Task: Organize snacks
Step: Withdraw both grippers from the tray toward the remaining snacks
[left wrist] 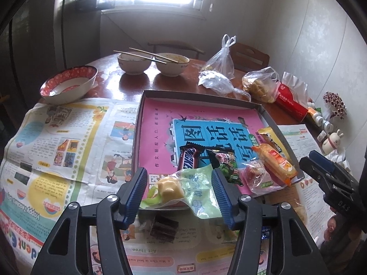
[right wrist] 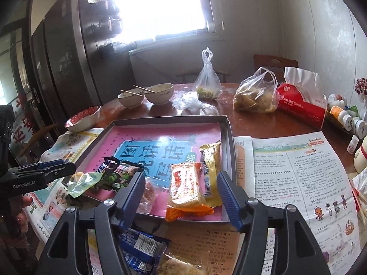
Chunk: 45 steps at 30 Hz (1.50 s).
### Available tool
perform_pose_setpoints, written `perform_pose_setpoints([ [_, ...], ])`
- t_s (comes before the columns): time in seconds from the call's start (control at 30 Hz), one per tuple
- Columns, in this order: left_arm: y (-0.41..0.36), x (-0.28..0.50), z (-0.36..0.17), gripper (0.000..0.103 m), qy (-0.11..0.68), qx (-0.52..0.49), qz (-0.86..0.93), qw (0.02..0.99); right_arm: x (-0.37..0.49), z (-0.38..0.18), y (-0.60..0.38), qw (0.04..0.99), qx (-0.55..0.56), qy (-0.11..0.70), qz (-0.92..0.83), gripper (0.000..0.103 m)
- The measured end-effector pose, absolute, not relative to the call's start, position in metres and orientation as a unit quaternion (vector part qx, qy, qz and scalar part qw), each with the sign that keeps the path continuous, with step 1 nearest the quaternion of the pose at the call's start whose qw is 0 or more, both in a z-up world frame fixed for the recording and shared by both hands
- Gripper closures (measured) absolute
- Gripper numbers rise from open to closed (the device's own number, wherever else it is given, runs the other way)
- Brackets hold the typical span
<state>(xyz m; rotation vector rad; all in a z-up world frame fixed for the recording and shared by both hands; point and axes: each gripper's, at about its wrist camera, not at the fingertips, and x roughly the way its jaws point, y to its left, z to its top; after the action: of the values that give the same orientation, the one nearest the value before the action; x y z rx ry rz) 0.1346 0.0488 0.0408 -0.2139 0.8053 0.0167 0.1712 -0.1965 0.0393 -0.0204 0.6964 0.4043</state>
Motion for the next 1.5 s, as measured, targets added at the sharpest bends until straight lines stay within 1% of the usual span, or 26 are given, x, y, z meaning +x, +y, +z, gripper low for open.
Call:
perform_pose_setpoints([
  [0.07,0.049,0.132,0.042,0.034,0.388,-0.105,0.009,0.916,0.169,0.040,-0.195,0.920,-0.011,0.337,0.199,0.034],
  [0.2,0.049,0.127,0.048,0.032,0.378,-0.107,0.011,0.920,0.165,0.044,-0.193,0.920,-0.010,0.331,0.209,0.033],
  [0.63,0.045,0.110,0.064,0.029,0.362,-0.102,0.013,0.926,0.152,0.056,-0.193,0.923,-0.003,0.318,0.219,0.028],
  [0.97,0.040,0.095,0.075,0.026,0.345,-0.108,-0.001,0.933,0.139,0.068,-0.193,0.927,-0.005,0.304,0.220,0.018],
  [1.5,0.037,0.070,0.095,0.026,0.324,-0.098,-0.007,0.941,0.120,0.080,-0.199,0.930,-0.008,0.302,0.211,0.017],
])
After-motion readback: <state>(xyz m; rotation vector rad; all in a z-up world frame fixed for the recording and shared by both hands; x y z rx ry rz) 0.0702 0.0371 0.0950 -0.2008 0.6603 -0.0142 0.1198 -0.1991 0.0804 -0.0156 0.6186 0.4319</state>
